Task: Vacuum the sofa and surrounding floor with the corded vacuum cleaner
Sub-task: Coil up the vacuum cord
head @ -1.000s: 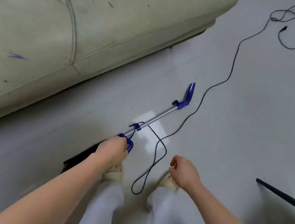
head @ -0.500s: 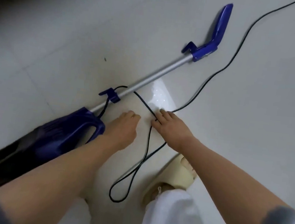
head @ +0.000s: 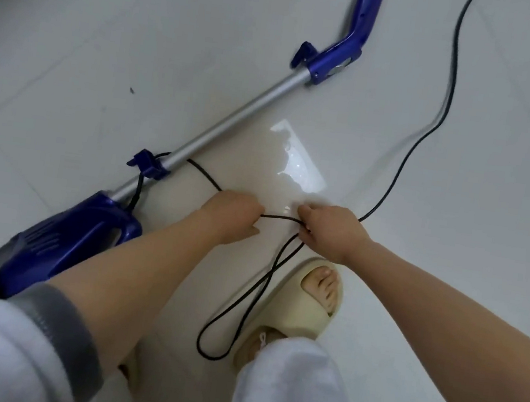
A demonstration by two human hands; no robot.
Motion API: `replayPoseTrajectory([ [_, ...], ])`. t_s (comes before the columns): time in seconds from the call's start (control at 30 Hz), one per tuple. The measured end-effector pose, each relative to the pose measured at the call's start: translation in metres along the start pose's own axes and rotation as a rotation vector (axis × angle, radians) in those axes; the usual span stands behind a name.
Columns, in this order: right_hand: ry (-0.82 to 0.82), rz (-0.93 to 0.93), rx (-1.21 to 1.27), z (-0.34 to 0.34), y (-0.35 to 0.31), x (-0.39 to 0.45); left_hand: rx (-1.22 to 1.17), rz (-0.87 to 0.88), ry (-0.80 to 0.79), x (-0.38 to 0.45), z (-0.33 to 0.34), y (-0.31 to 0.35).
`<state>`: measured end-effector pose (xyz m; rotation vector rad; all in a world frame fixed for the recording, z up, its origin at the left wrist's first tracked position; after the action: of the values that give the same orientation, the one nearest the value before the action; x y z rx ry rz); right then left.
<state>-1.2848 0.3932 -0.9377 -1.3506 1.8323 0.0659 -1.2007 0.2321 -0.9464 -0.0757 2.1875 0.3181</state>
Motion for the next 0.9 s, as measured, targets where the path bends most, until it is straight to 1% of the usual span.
replayPoseTrajectory([
  [0.07, 0.014, -0.010, -0.050, -0.011, 0.006, -0.017, -0.138, -0.020, -0.124, 0.000, -0.016, 0.010],
  [0.13, 0.078, 0.025, -0.044, -0.027, 0.012, -0.041, -0.378, 0.003, -0.225, -0.008, -0.041, 0.026],
  [0.2, 0.163, 0.059, -0.029, -0.042, 0.015, -0.064, -0.595, 0.038, -0.289, -0.019, -0.075, 0.042],
  [0.23, 0.191, 0.080, -0.036, -0.049, 0.015, -0.074, -0.626, 0.050, -0.314, -0.026, -0.095, 0.050],
  [0.27, 0.229, 0.119, -0.040, -0.060, 0.017, -0.086, -0.588, 0.053, -0.340, -0.032, -0.117, 0.056],
  [0.33, 0.258, 0.256, -0.045, -0.083, 0.024, -0.111, -0.396, 0.040, -0.401, -0.046, -0.161, 0.066],
  [0.4, 0.222, 0.406, -0.030, -0.109, 0.036, -0.141, -0.199, 0.028, -0.486, -0.064, -0.206, 0.076],
  [0.43, 0.200, 0.446, -0.008, -0.121, 0.041, -0.155, -0.132, 0.024, -0.531, -0.073, -0.225, 0.083],
  [0.47, 0.176, 0.432, 0.030, -0.125, 0.042, -0.161, -0.112, 0.022, -0.564, -0.078, -0.234, 0.087],
  [0.5, 0.156, 0.382, 0.096, -0.135, 0.041, -0.170, -0.136, 0.026, -0.581, -0.084, -0.249, 0.097],
  [0.57, 0.191, 0.229, 0.355, -0.160, 0.029, -0.180, -0.303, 0.025, -0.556, -0.095, -0.277, 0.117],
  [0.6, 0.243, 0.185, 0.549, -0.172, 0.021, -0.180, -0.405, 0.022, -0.517, -0.097, -0.288, 0.122],
  [0.67, 0.304, 0.238, 1.042, -0.200, 0.014, -0.190, -0.572, -0.001, -0.446, -0.101, -0.313, 0.131],
  [0.7, 0.319, 0.276, 1.237, -0.207, 0.011, -0.194, -0.636, -0.009, -0.424, -0.104, -0.320, 0.131],
  [0.73, 0.331, 0.295, 1.327, -0.213, 0.011, -0.199, -0.689, -0.012, -0.406, -0.107, -0.326, 0.130],
  [0.77, 0.341, 0.298, 1.329, -0.219, 0.014, -0.206, -0.741, -0.022, -0.392, -0.111, -0.331, 0.129],
  [0.83, 0.336, 0.301, 1.292, -0.230, 0.022, -0.223, -0.878, -0.068, -0.346, -0.118, -0.339, 0.126],
  [0.9, 0.275, 0.290, 1.209, -0.238, 0.033, -0.243, -1.074, -0.158, -0.247, -0.126, -0.346, 0.118],
])
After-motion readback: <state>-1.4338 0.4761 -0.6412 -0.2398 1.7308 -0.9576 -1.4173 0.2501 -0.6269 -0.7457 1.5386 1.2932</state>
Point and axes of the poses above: each hand's wrist, its own x-axis towards the middle knuckle, its own z-axis out of the palm, y = z × x, the point moved 2 cm from there along x, towards the middle knuckle, and after that the axes turned 10 degrees about -z, right-handed, at the moved point
